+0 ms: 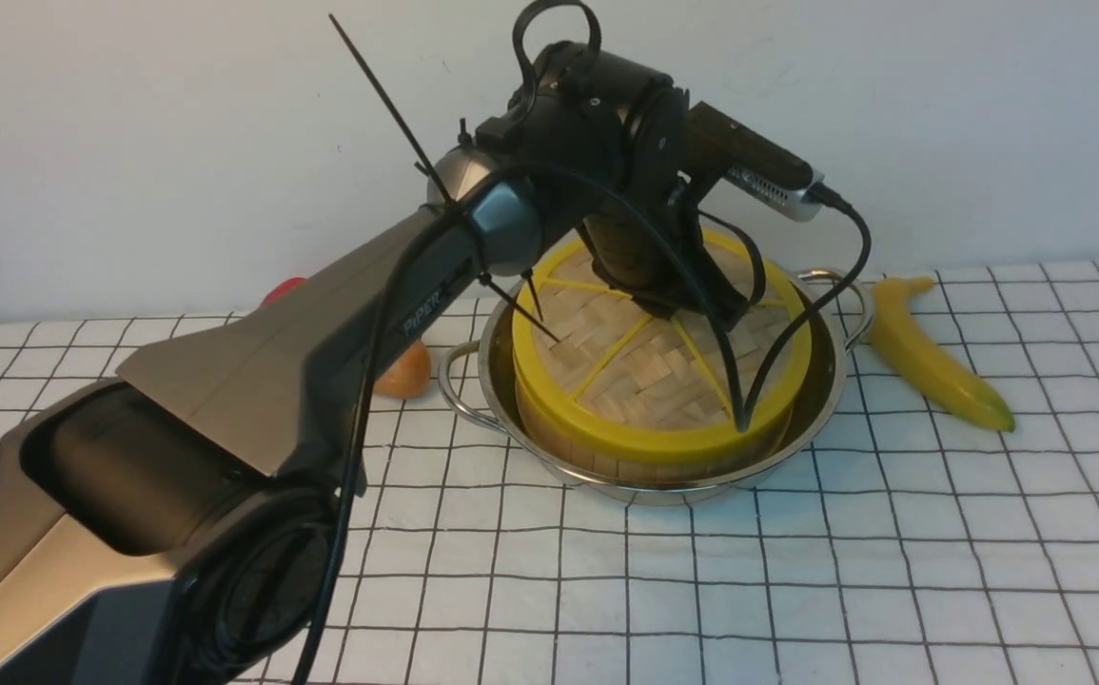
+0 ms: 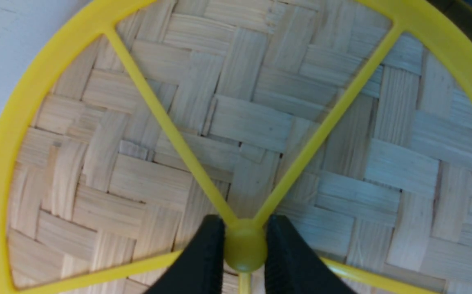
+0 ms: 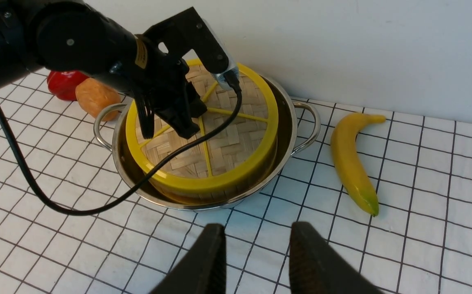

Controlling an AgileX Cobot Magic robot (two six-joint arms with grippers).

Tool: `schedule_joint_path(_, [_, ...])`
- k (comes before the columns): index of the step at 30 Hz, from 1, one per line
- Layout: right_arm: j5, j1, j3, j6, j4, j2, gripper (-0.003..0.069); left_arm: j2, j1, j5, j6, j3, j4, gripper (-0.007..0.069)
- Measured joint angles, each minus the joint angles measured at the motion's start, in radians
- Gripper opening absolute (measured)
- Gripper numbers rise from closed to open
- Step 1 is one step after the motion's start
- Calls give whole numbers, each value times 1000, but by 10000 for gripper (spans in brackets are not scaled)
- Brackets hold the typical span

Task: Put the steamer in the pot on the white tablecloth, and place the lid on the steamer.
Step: 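Place the yellow bamboo steamer lid onto the steamer in the pot with the left gripper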

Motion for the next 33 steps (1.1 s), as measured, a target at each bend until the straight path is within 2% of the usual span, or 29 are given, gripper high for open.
schedule_joint_path(33, [0,0,0,0,0,0,240,11,0,-30,-19,0,40,117])
